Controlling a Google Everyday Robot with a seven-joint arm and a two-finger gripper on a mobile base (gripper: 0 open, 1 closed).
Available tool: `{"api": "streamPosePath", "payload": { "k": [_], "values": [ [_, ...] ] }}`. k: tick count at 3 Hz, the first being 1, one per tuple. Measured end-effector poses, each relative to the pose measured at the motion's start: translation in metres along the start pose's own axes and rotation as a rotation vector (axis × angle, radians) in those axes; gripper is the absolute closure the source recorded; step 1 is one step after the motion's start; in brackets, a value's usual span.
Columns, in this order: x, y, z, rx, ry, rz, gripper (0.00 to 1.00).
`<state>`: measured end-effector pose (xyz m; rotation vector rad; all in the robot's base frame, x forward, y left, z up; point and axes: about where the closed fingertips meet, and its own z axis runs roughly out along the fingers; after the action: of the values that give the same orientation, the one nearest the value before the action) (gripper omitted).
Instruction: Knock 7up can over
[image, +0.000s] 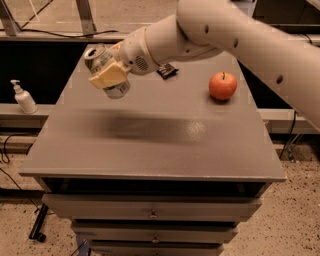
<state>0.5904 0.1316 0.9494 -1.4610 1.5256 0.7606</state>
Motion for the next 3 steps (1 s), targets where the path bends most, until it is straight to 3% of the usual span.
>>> {"api": "streamPosePath", "payload": {
  "k": [1, 2, 3],
  "values": [
    [-0.009, -0.013, -0.007, -0.031, 0.178, -0.071, 1.0],
    [0.01, -0.005, 0.005, -0.117, 0.403, -0.132, 1.0],
    [0.049, 0.02, 0.0, -0.225, 0.603, -0.135, 1.0]
  ]
}}
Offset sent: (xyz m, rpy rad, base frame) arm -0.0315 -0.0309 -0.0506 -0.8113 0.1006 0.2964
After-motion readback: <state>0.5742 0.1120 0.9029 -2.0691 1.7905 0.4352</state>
